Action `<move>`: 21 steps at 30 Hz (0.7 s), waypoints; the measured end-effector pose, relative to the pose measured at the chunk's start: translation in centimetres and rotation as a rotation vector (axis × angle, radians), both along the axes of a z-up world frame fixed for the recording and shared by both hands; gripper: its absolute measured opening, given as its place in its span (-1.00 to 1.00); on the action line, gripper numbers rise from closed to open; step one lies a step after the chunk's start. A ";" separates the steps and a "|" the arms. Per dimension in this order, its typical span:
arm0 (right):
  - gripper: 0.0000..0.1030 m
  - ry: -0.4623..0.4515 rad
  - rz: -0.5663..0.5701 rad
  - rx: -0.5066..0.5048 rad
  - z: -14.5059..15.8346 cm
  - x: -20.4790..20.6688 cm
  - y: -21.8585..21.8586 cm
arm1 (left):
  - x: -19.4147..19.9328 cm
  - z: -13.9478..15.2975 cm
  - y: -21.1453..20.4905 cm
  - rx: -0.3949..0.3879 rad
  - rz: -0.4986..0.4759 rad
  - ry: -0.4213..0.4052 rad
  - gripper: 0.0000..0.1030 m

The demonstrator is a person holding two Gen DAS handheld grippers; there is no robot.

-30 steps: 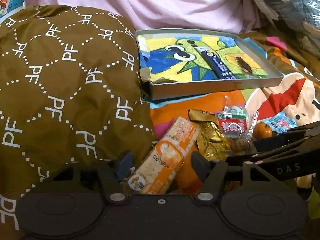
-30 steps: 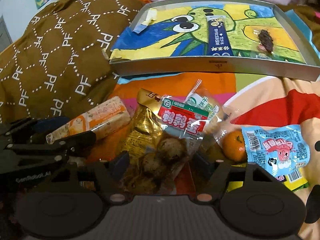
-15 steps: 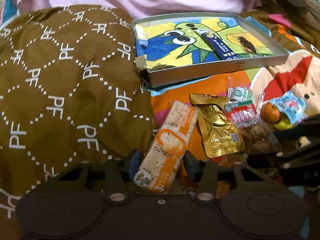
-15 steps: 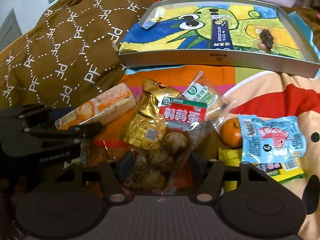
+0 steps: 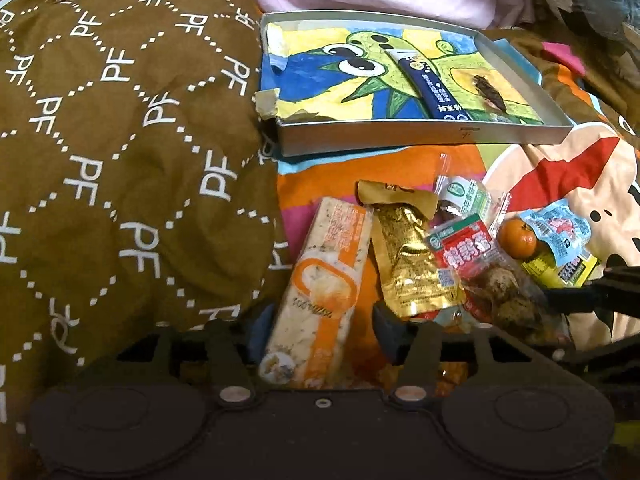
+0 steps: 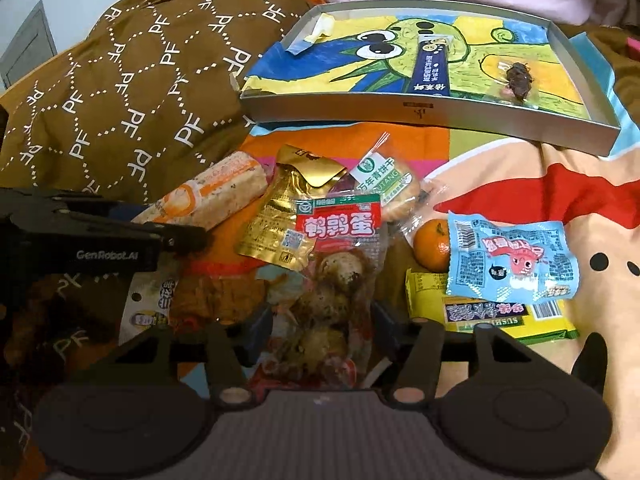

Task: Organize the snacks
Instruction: 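Grasp the cracker bar with left tool while right tool grasps quail-egg pack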

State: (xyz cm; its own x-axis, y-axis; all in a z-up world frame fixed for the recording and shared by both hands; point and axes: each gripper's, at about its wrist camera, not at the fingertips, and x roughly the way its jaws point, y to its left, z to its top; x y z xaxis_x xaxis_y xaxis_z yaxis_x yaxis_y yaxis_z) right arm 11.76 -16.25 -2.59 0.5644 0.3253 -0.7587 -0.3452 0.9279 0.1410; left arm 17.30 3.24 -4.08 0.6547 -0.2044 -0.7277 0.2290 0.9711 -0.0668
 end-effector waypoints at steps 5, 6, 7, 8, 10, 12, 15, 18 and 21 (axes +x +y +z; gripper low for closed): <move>0.39 -0.020 0.009 -0.043 -0.2 -0.4 0.9 | 0.9 -0.1 -1.1 0.041 -0.010 -0.022 0.24; 0.39 -0.023 0.003 -0.044 -0.3 -0.5 1.0 | 1.0 -0.2 -1.2 0.042 -0.008 -0.020 0.20; 0.39 -0.024 -0.002 -0.042 -0.3 -0.6 0.9 | 1.1 -0.2 -1.2 0.042 -0.003 -0.019 0.14; 0.39 -0.024 -0.007 -0.041 -0.3 -0.7 0.9 | 1.1 -0.2 -1.1 0.045 0.003 -0.020 0.04; 0.37 -0.030 -0.015 -0.042 -0.4 -1.0 0.9 | 1.0 -0.2 -1.1 0.063 0.006 -0.021 -0.15; 0.29 -0.039 -0.022 -0.047 -0.5 -1.2 0.9 | 1.0 -0.2 -1.0 0.069 0.007 -0.015 -0.18; 0.25 -0.048 -0.018 -0.045 -0.5 -1.4 0.8 | 1.0 0.0 -1.0 0.053 0.017 0.008 -0.20; 0.19 -0.063 -0.003 -0.050 -0.5 -1.8 0.7 | 0.7 0.4 -1.1 0.025 0.025 0.022 -0.21; 0.12 -0.075 0.014 -0.057 -0.5 -2.3 0.5 | 0.5 0.8 -1.1 -0.002 0.024 0.040 -0.22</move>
State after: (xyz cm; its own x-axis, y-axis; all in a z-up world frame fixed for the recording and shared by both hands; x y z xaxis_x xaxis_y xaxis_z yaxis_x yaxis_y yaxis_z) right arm 9.49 -15.74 -3.05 0.6157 0.2915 -0.7320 -0.3661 0.9285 0.0619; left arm 17.82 2.11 -3.27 0.6299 -0.1904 -0.7530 0.2024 0.9762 -0.0776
